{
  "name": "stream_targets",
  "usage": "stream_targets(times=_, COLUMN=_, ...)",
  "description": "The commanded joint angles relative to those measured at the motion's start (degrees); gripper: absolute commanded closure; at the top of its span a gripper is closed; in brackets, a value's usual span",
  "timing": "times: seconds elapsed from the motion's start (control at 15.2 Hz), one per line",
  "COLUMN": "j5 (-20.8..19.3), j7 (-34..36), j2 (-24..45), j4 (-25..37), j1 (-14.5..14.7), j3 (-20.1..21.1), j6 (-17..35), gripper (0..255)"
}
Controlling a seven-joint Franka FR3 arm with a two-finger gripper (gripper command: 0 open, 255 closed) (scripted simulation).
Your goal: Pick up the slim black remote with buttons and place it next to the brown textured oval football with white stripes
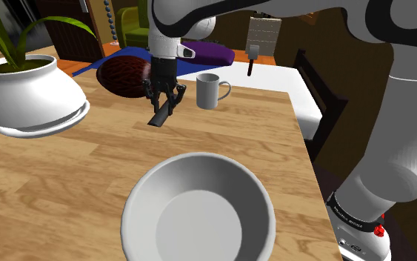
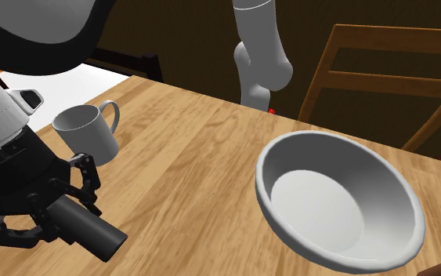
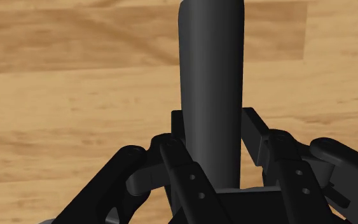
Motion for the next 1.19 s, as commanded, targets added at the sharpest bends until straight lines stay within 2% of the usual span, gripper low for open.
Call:
stream_targets(times=0.0, j5=0.0, j7=0.0, j2=0.0, j4=0.0, j1=0.0, j3=0.0, j6=0.0, gripper=255)
stream_targets(times=0.07, j5=0.0, j7=0.0, j2=0.0, j4=0.0, j1=0.0, j3=0.0, j6=0.0, gripper=0)
stream_targets(times=0.4, j5=0.0, j7=0.0, j2=0.0, j4=0.0, j1=0.0, j3=0.0, j6=0.0, gripper=0)
stream_targets(times=0.66, j5=0.0, j7=0.0, j2=-0.4, j4=6.7, j1=-0.5, j3=-0.1, j6=-7.1, gripper=0)
stream_targets(times=1.12, j5=0.0, j7=0.0, j2=-0.4, j4=6.7, j1=-0.5, j3=-0.1, j6=-7.1, gripper=0)
